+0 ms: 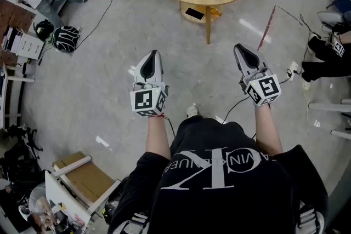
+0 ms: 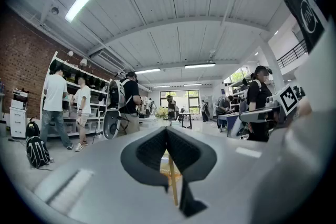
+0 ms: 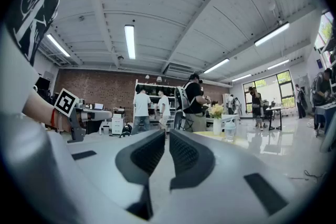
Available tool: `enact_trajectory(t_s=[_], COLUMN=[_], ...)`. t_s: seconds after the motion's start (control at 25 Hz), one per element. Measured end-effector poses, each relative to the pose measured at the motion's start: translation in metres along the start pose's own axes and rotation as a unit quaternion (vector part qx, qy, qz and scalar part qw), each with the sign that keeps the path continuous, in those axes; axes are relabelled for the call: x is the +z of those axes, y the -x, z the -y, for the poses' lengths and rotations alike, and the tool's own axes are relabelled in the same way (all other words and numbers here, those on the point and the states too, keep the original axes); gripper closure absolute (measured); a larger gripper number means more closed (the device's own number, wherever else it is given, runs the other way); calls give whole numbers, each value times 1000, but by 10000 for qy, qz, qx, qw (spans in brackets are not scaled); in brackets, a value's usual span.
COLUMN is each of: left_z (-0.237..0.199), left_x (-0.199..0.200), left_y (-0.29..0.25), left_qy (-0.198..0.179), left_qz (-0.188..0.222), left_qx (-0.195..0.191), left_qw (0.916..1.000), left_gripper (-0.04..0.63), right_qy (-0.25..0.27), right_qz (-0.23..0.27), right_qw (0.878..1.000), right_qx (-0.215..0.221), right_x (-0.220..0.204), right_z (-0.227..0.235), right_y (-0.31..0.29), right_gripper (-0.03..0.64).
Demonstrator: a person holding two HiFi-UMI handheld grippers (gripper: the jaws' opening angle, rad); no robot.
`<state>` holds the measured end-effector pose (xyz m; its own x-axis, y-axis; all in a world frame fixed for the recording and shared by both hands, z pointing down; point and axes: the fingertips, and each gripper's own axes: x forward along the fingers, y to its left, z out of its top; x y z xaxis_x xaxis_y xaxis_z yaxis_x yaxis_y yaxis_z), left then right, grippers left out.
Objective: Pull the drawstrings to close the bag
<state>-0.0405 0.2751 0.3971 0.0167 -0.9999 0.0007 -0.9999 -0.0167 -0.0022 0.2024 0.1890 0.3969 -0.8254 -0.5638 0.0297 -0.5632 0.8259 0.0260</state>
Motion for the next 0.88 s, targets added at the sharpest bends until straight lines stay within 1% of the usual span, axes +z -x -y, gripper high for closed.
enact_trajectory(t_s=[0.16, 0.56, 0.76, 0.88], left_z=[-18, -66, -78, -76], left_x=[2, -7, -19, -26], left_y=[-7, -33, -40, -43], left_qy=[20, 124, 258, 386], left_qz=[-8, -43, -55, -88], left_qx=[-33, -204, -323, -408], left_qw=[10000, 9997, 9991, 9984], left_gripper=[583, 583, 583, 581], right_qy=[-17, -14, -129, -165], right_qz=[-20, -99, -20, -96], right_qw=[10000, 9996, 9991, 9988], right_qx=[-76, -249, -412, -459], right_x=[4, -2, -5, -9], right_z=[-2, -13, -14, -12], right_y=[-17, -63, -74, -74], right_gripper=[578, 579, 578, 578])
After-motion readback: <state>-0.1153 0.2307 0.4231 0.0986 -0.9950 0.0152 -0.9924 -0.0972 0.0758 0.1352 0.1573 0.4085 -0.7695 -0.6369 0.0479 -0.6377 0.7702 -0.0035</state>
